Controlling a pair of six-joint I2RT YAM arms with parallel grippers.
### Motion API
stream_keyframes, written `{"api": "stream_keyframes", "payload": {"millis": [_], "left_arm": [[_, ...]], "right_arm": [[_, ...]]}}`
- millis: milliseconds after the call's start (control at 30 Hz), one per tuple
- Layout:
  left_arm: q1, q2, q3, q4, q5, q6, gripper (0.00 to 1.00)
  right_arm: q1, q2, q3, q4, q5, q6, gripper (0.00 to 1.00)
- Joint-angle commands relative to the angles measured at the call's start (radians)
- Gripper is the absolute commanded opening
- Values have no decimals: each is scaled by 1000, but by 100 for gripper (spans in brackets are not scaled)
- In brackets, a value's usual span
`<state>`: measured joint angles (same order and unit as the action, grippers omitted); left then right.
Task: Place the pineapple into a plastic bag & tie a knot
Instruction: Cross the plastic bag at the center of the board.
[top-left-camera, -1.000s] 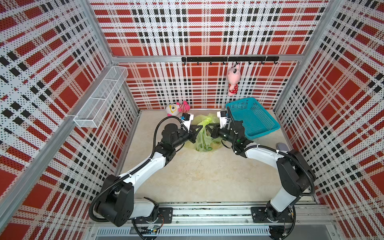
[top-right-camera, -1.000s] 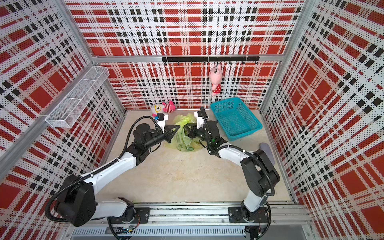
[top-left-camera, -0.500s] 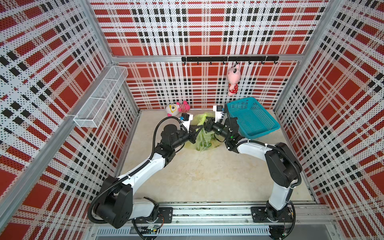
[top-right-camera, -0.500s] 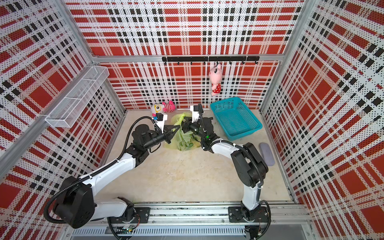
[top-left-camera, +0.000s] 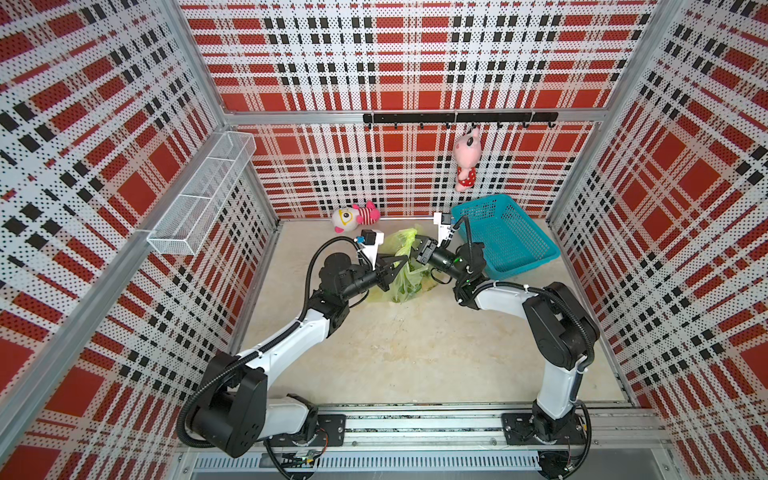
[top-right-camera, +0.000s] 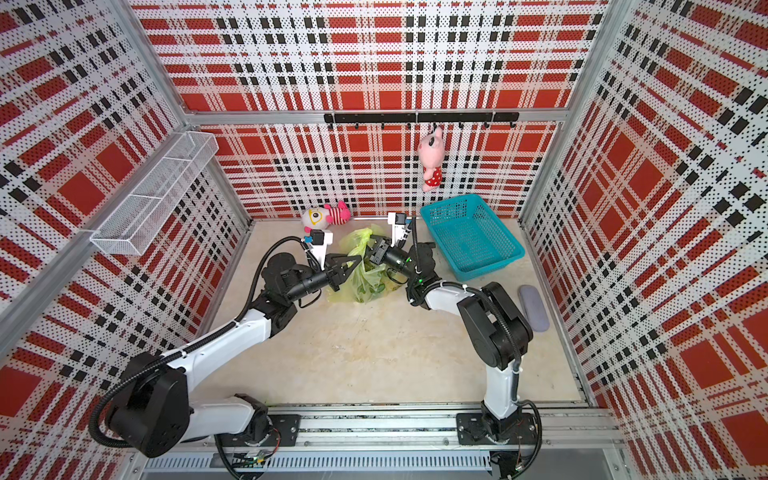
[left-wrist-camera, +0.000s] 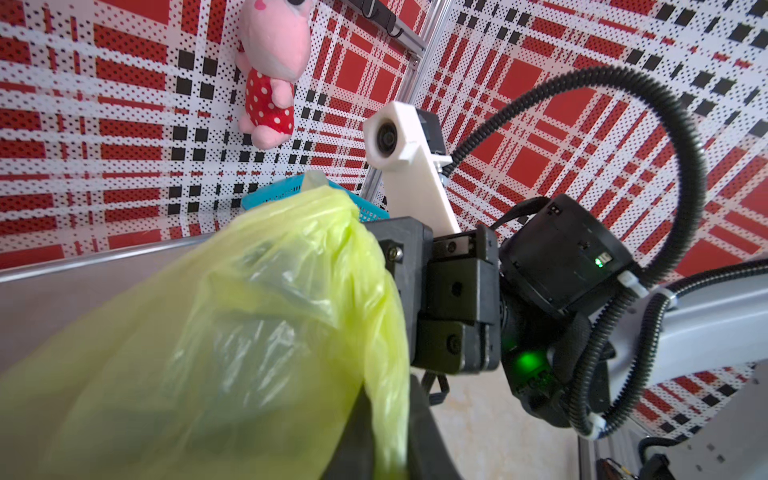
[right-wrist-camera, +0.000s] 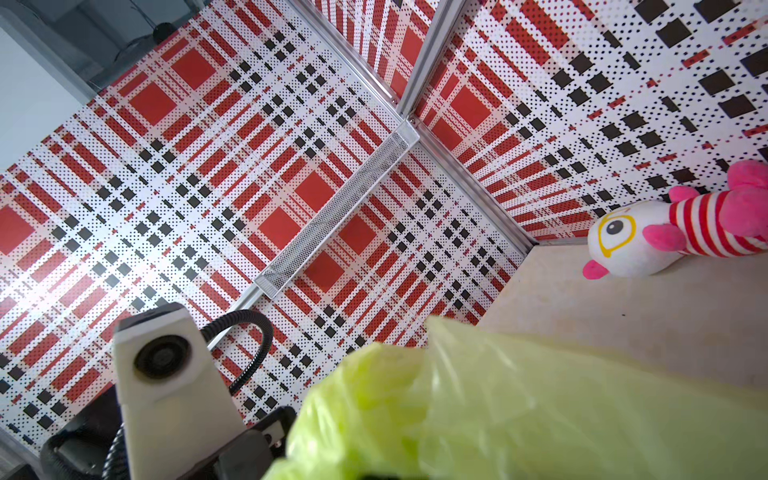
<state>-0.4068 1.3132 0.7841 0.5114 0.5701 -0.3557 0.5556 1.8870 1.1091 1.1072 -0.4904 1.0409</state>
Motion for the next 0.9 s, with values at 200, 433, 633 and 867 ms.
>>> {"api": "stream_keyframes", "payload": {"millis": [200, 433, 633, 867], "left_arm": [[107, -81, 49, -7, 38, -2, 64], [111, 92, 146, -7, -144, -93, 58], [84, 225, 203, -11, -129, -106, 54], [-38, 297, 146, 55, 125, 87, 28]], "right_arm": [[-9, 10, 21, 49, 47, -8, 0], [-8, 14, 30, 37, 57, -8, 0], [-10, 2, 24, -3, 82, -32, 0], [-13, -6, 6, -137, 246, -116, 0]]}}
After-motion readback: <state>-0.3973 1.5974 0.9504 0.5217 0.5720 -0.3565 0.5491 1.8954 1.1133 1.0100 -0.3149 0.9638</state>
